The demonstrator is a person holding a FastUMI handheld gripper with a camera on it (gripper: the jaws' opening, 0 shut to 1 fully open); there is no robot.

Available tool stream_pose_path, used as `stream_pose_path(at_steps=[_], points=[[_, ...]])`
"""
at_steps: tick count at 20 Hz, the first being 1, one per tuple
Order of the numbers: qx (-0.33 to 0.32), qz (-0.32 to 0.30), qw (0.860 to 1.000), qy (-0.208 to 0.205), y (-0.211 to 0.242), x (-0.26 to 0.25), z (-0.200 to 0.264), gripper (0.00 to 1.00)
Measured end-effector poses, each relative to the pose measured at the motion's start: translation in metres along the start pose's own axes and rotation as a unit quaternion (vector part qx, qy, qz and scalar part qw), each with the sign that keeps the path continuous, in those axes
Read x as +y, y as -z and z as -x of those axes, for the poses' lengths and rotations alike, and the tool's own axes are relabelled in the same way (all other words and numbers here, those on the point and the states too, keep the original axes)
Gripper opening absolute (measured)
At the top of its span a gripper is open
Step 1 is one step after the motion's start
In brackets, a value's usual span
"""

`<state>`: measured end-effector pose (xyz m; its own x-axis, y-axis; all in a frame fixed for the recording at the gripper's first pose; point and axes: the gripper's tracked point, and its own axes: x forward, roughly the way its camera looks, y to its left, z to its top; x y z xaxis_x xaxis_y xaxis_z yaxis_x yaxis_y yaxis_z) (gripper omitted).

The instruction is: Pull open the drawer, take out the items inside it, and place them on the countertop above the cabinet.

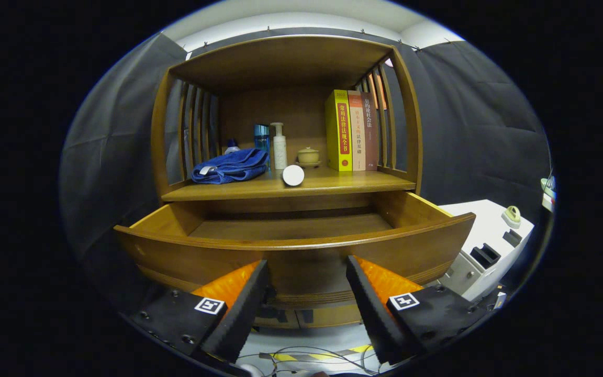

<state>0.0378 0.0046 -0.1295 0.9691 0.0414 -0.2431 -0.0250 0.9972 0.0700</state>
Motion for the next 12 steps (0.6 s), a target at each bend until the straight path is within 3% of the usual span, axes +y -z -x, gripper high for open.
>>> stream_pose_path(at_steps=[12], points=[[0.013, -0.001, 1.0, 0.006, -0.019, 0.009, -0.078, 0.99]])
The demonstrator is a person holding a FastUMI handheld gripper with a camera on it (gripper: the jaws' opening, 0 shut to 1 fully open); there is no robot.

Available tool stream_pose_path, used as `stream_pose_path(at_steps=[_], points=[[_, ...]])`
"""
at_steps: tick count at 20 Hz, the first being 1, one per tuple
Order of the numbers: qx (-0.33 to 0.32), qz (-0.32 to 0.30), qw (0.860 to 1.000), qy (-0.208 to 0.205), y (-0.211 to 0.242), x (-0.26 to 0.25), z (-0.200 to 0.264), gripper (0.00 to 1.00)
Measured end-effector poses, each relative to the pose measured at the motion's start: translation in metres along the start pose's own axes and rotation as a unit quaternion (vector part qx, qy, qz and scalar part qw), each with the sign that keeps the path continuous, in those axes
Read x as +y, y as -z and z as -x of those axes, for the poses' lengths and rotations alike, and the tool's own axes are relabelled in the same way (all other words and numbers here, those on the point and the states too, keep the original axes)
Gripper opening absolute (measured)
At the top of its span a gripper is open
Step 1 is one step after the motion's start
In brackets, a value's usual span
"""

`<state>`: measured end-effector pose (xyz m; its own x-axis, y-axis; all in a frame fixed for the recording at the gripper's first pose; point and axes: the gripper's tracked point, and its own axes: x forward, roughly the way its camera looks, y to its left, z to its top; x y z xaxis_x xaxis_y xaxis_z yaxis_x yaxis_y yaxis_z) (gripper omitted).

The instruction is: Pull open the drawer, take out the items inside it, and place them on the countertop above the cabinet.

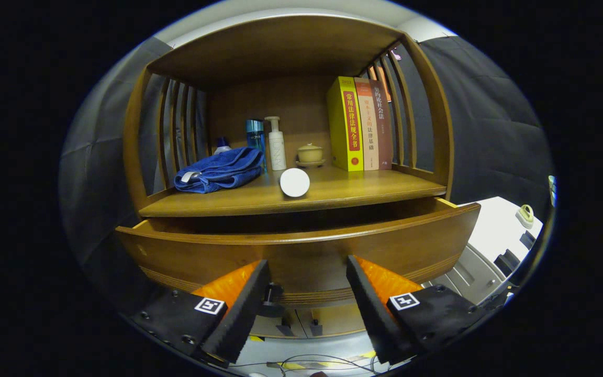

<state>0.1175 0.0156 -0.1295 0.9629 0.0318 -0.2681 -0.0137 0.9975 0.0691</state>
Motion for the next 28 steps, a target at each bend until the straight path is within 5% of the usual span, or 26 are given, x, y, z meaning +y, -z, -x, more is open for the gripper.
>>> stream_pose_path(at_steps=[11, 28], points=[[-0.008, 0.0, 1.0, 0.001, -0.014, 0.003, -0.047, 0.99], [-0.037, 0.023, 0.999, -0.005, -0.041, 0.015, -0.013, 0.98]])
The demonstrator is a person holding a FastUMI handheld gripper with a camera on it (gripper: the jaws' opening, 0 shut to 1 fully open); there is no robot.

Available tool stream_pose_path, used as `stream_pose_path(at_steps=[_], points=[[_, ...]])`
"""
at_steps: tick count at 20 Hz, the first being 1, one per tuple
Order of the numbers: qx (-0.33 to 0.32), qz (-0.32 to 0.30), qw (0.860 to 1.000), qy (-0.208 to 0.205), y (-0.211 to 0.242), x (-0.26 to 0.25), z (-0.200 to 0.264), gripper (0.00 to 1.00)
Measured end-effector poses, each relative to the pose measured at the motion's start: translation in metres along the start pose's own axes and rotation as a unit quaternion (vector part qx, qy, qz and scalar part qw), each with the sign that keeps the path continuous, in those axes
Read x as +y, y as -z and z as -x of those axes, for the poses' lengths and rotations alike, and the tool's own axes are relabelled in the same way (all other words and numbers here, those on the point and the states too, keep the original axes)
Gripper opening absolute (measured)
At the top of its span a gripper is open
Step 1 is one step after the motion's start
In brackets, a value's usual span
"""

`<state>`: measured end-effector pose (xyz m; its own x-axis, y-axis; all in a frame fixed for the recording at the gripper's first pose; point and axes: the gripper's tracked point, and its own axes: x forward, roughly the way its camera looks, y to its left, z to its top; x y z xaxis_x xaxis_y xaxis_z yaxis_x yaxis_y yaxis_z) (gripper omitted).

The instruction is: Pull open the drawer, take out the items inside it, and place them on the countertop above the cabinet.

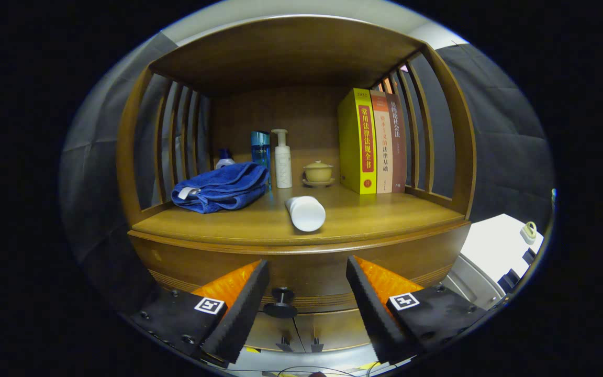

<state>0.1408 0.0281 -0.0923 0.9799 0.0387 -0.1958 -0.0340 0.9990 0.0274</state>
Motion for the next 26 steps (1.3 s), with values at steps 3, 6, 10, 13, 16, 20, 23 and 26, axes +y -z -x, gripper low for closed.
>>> stream_pose_path(at_steps=[3, 6, 10, 13, 16, 20, 23, 26], points=[[-0.01, 0.003, 1.0, 0.002, -0.012, 0.0, 0.024, 0.98], [-0.033, -0.007, 0.999, 0.003, -0.032, 0.0, 0.055, 0.98], [-0.071, -0.002, 0.997, 0.014, -0.038, -0.01, 0.09, 0.98], [-0.095, 0.0, 0.995, 0.025, -0.059, -0.013, 0.119, 0.98], [-0.103, 0.015, 0.994, 0.032, -0.068, -0.015, 0.14, 0.98], [-0.106, 0.01, 0.994, 0.03, -0.068, -0.012, 0.148, 0.98], [-0.101, 0.005, 0.994, 0.029, -0.061, -0.012, 0.148, 0.98], [-0.094, 0.009, 0.995, 0.031, -0.052, -0.011, 0.145, 0.98]])
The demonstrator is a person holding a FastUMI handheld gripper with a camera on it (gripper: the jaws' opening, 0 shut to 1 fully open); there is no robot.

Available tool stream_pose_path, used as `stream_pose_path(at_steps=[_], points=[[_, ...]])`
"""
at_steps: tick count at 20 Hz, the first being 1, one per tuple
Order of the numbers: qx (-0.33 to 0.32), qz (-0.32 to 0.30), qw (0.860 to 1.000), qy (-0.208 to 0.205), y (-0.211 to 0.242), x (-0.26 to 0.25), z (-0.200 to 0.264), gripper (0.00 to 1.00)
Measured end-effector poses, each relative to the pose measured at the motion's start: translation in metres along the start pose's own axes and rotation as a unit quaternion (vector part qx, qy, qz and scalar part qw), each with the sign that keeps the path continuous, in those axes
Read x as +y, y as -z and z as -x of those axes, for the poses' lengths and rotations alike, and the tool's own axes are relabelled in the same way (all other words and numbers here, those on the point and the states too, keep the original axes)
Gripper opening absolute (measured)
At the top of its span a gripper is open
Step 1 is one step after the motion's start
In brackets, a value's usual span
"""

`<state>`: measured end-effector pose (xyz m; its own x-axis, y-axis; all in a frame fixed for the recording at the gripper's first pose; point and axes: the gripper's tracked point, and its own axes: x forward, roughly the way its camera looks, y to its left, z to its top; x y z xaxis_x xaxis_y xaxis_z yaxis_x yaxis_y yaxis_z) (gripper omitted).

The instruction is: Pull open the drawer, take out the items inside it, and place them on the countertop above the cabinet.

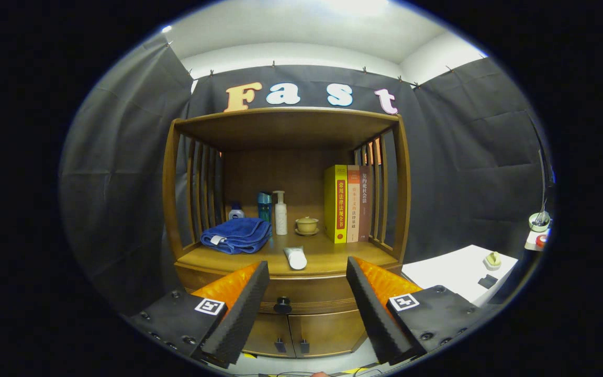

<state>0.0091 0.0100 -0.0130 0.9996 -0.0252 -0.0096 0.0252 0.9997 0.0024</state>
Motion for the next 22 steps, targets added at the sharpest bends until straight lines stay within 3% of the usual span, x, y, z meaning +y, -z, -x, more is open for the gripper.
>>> stream_pose_path(at_steps=[22], points=[[0.0, -0.004, 1.0, -0.008, 0.009, -0.002, -0.005, 0.98]])
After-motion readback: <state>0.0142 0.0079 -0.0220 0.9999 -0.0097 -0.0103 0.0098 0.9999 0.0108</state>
